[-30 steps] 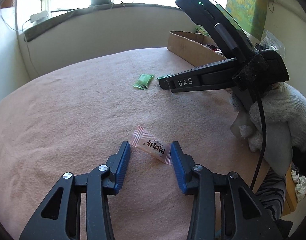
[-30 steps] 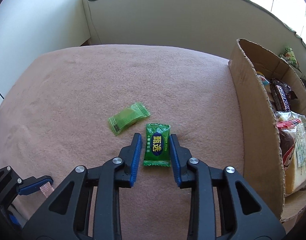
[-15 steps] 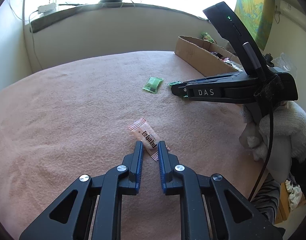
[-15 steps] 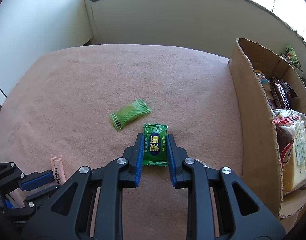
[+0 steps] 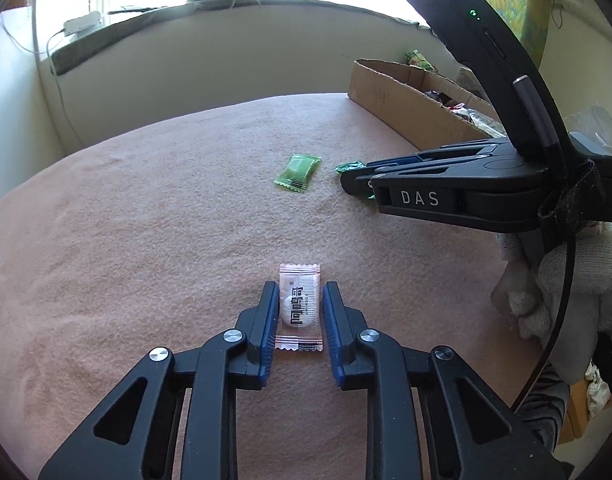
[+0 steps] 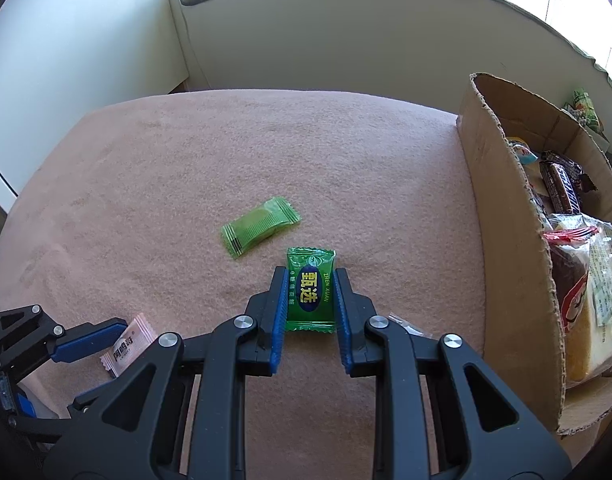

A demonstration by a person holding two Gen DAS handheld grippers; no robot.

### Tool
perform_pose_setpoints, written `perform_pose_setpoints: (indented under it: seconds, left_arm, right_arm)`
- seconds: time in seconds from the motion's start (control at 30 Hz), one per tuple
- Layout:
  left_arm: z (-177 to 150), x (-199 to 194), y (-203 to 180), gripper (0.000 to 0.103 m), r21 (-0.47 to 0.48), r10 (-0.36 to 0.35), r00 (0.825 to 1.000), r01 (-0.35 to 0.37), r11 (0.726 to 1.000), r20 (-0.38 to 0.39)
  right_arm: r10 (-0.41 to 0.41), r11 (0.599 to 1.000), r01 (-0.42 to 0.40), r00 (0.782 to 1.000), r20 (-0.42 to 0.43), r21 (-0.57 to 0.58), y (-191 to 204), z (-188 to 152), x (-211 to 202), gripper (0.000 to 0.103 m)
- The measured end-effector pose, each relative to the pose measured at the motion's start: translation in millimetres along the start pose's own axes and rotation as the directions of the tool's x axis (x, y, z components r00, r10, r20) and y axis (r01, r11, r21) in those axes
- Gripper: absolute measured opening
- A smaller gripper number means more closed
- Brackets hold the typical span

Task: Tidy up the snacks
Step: 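Grasp the dark green packet with the right tool while the left tool grasps the pink-white candy, then carry the dark green packet and pink-white candy over the cardboard box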

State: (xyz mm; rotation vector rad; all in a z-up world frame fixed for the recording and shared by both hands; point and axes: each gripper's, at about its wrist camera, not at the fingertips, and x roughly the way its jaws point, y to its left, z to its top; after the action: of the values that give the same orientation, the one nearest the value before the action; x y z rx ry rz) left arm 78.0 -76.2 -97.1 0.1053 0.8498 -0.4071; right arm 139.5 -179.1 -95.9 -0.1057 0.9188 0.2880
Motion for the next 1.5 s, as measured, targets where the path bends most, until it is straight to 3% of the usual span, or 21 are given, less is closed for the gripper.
perform_pose_setpoints:
  seconds: [0.37, 0.7, 1.07, 1.5]
  left_arm:
    - [-6, -32, 10, 0.018, -0.032, 0.002, 0.999, 0.0, 0.999, 0.035]
    - [28, -44, -3, 0.018, -0.009, -0.019, 0.994, 0.02, 1.0, 0.112]
    - [76, -35, -37, 0.018, 0.045, -0.069, 0.983, 0.062, 0.997, 0.168]
    - [120, -10, -77, 0.018, 0.088, -0.14, 0.971, 0.125, 0.988, 0.194]
  right_arm:
    - [0.028, 0.999, -0.028, 0.999, 0.037, 0.021, -7, -4, -19, 0.022]
    - [0.035, 0.999, -0.04, 0.992, 0.119, 0.037, -22, -3, -61, 0.022]
    - [-0.019, 0.996, 0.001, 0.978, 0.209, 0.088, -66, 1, -106, 0.022]
    - [-0.112, 0.985, 0.08, 0.971, 0.213, 0.151, -132, 17, -114, 0.022]
